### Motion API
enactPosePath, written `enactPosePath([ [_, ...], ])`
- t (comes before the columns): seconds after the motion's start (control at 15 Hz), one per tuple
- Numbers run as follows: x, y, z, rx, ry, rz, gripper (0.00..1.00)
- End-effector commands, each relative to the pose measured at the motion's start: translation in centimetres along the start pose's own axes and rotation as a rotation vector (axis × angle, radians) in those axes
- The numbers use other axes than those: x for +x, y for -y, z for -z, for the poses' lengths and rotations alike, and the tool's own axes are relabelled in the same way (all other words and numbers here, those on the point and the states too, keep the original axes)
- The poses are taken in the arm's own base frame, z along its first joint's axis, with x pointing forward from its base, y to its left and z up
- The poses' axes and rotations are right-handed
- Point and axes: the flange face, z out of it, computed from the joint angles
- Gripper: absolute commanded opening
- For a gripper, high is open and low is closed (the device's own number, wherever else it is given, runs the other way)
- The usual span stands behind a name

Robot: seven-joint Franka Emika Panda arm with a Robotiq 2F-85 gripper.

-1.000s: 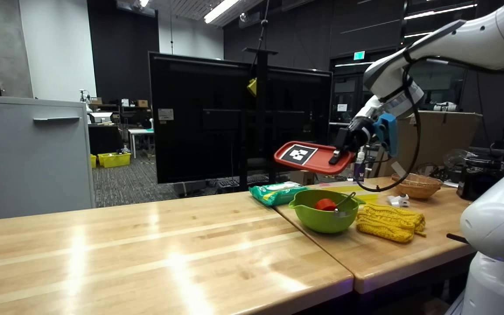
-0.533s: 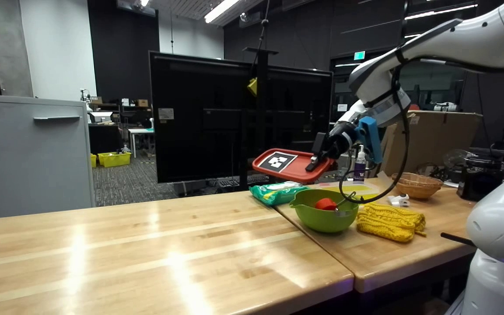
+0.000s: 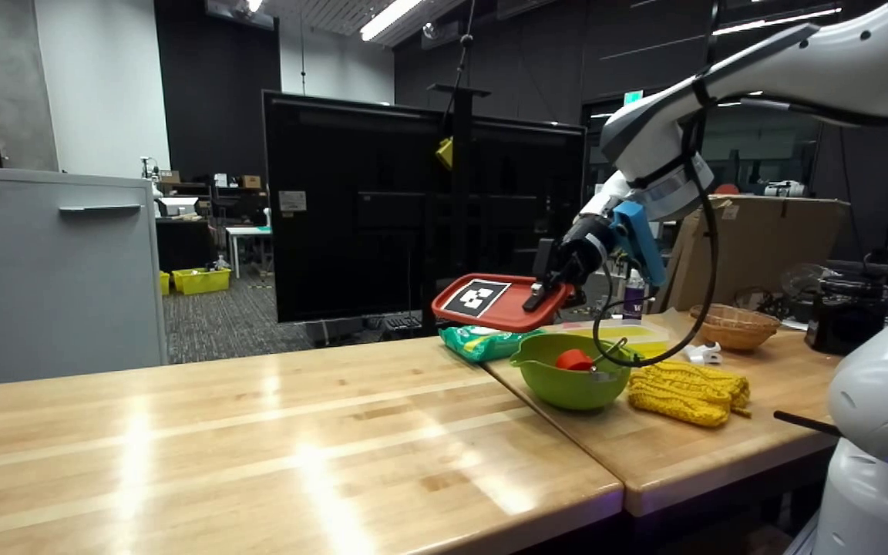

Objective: Put the red lid on the table

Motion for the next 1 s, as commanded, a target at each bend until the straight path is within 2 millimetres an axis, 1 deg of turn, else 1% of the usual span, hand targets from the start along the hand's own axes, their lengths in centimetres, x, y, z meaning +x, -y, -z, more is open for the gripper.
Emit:
enactPosePath([
  [0.0,-0.3,2.5,-0.9,-0.138,0.013,-0.043,0.02],
  [0.2,0.2,3.7,-1.7,-0.311,0.064,-0.084,0.02],
  [0.4,0.7,4.8,-2.4,-0.456,0.104,-0.084,0.02],
  [0.73,1.1,7.4,-3.4,-0.583,0.129,-0.082,0.02],
  [0.93,1.3,8.5,-3.9,-0.629,0.125,-0.087,0.02],
])
